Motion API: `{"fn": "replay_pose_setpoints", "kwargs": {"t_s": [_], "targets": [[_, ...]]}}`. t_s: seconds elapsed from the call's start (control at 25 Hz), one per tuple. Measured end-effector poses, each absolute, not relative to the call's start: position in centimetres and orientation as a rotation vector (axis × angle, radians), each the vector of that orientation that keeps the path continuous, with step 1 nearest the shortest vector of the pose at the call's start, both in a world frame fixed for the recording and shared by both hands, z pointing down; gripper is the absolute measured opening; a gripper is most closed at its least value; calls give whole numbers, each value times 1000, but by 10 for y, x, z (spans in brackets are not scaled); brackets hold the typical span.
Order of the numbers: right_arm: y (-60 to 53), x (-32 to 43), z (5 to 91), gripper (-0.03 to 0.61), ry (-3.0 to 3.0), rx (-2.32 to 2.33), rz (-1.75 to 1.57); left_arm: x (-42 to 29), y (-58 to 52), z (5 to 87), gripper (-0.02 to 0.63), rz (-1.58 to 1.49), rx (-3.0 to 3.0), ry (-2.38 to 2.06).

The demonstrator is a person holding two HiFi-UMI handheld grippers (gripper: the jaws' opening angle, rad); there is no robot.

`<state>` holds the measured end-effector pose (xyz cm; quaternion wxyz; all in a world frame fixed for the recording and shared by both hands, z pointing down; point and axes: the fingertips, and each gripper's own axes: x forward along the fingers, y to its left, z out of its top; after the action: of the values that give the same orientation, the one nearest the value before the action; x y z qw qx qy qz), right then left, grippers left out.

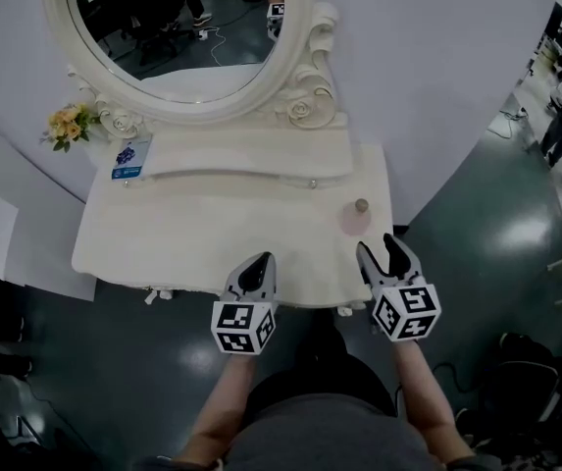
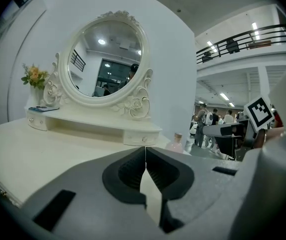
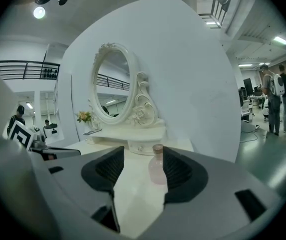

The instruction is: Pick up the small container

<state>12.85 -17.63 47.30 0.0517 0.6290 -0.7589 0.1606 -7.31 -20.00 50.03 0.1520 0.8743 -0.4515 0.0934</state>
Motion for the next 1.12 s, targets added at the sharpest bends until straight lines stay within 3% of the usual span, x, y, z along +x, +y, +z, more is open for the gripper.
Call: {"fn": "replay_pose_setpoints", "kwargs": {"t_s": [1.12], "targets": [[-269, 138, 530, 253, -2292, 1715, 541, -55, -261, 527, 8, 322, 2381, -1373]]}}
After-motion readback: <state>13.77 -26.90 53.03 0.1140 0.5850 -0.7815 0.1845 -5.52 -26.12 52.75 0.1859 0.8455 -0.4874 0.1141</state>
